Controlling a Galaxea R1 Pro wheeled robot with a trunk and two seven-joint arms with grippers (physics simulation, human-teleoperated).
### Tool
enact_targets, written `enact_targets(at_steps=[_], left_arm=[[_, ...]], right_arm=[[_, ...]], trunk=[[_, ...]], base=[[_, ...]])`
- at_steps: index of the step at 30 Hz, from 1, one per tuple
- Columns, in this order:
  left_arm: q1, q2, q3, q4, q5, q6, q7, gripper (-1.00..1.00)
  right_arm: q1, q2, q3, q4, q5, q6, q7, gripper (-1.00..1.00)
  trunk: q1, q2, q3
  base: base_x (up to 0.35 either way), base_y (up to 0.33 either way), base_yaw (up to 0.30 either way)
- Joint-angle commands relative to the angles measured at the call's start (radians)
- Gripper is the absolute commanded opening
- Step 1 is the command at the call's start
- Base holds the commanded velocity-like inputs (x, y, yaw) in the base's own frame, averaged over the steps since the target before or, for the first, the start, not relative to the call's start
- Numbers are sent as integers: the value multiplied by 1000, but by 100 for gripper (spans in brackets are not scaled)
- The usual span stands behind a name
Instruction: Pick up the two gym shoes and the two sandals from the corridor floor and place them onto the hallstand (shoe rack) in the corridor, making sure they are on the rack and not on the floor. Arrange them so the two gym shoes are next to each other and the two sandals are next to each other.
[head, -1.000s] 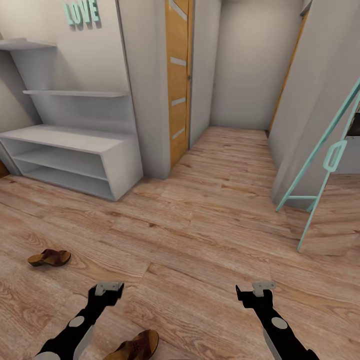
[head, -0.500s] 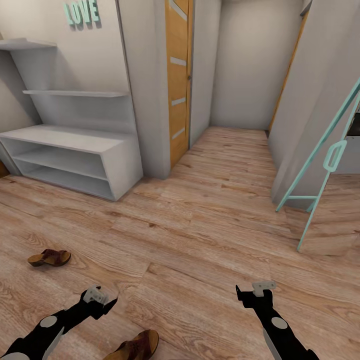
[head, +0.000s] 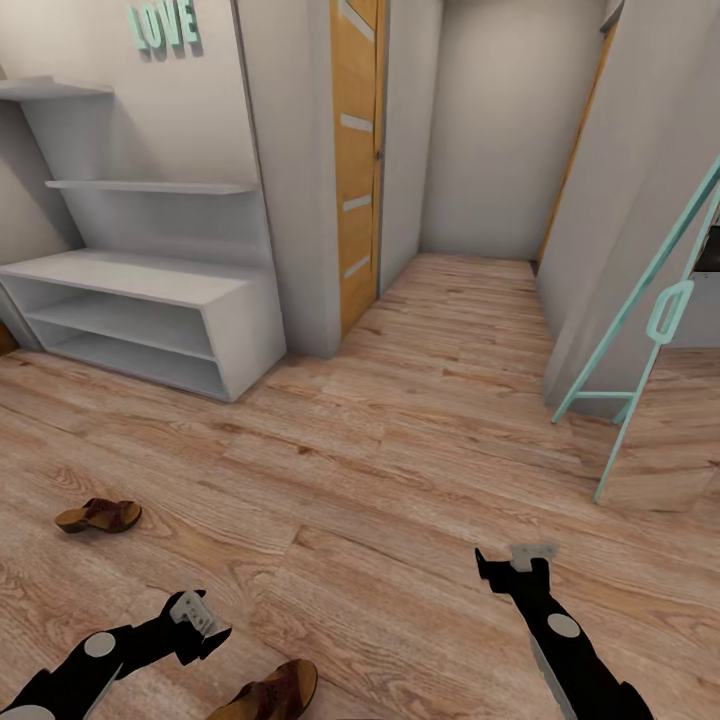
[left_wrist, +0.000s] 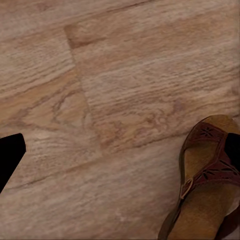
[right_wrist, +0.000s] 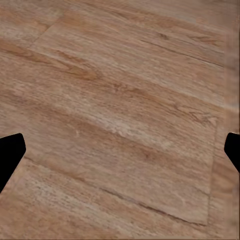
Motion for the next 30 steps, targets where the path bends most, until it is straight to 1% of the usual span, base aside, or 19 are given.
enact_targets(at_steps=[1,2,4,5,9,16,19,30], left_arm=[[-1,-1,9,0,-11,-5,-4,100],[-1,-1,10,0,-13,-4,-3,100],[-1,-2,11,0,-14,-4,-3,100],[-1,-1,11,0,-14,-4,-3,100],[0,-1,10,4,-16,-3,-3,100],[0,-1,5,5,-19,-3,-3,100],[0,-1,1,6,-19,-3,-3,100],[0,-1,-7,9,-21,-3,-3,100]], right_arm=[[0,-2,-1,-30,3,17,0,100],[-2,-5,-1,-131,1,132,1,100],[-2,-6,-1,-179,0,179,1,100],[-2,-6,-1,-225,0,218,2,100],[-2,-6,2,-319,0,276,1,100],[-1,-3,4,-360,0,299,1,100],[-1,-1,4,-366,0,303,0,100],[-1,0,4,-371,1,307,0,100]], trunk=[[0,0,-1],[0,0,-1],[0,0,-1],[0,0,-1],[0,0,-1],[0,0,-1],[11,-21,-10],[16,-24,-53]], base=[[0,0,0],[0,0,0],[0,0,0],[0,0,0],[0,0,0],[0,0,0],[0,0,0],[0,0,0]])
